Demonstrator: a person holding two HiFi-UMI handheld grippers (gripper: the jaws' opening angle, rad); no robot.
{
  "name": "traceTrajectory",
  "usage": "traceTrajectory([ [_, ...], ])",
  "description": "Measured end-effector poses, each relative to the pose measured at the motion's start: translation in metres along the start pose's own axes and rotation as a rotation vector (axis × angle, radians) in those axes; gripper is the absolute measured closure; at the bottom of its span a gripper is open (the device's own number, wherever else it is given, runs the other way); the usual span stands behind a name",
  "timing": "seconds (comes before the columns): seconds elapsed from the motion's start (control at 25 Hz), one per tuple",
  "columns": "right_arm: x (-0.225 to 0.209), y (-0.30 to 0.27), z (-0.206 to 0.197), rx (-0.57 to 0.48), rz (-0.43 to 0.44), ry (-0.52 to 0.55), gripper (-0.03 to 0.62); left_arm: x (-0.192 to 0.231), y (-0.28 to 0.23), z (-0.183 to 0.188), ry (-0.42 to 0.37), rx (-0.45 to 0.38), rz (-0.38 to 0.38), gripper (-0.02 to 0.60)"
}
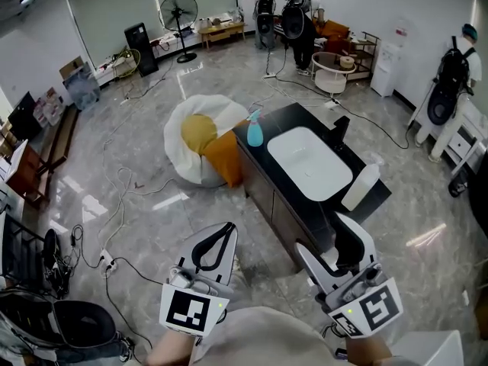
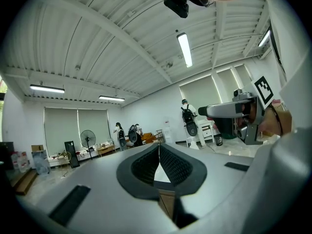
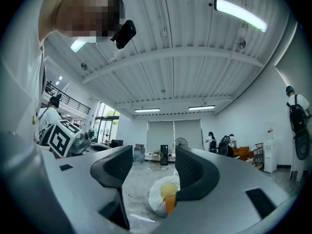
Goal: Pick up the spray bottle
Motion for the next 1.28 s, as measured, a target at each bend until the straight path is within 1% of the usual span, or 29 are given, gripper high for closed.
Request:
traceTrajectory([
  [0.12,-0.007,-0.021,-0.004,0.002,0.007,-0.005,0.306,0.016,-0.016,-0.007,0.016,0.001,-0.001,0.557],
  [0.28,-0.023,-0.059,-0.008,0.003,0.003,-0.005,0.306,0.046,-0.046,-0.011,0.014,-0.004,-0.007,0.557],
  [0.4,-0.035,-0.094,-0.008,0.001,0.002,-0.013,0.306,0.075,-0.072,-0.014,0.009,0.000,-0.019,0.557],
  [0.6,-0.056,-0.156,-0.011,0.026,-0.009,-0.018,0.306,0.127,-0.115,-0.020,0.020,0.010,-0.029,0.557],
  [0.76,-0.079,-0.215,-0.006,0.048,-0.026,-0.022,0.306,0.177,-0.155,-0.022,0.015,0.037,-0.053,0.557],
  [0.92,-0.099,-0.277,0.004,0.038,-0.039,-0.050,0.306,0.233,-0.204,-0.023,-0.023,0.052,-0.087,0.557],
  [1.08,-0.115,-0.339,0.011,0.039,-0.053,-0.044,0.306,0.285,-0.249,-0.020,-0.058,0.033,-0.119,0.557],
  [1.28,-0.129,-0.403,0.011,0.054,-0.098,-0.037,0.306,0.345,-0.288,-0.029,-0.052,0.022,-0.124,0.557],
])
Point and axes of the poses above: the fingertips, and each gripper's own axes: y backward along the fingers, x to its left, z out of its top, the point moved 8 cm from there along y, backward along the fingers, and after that the axes turned 10 degrees about x, right-handed, at the moved point
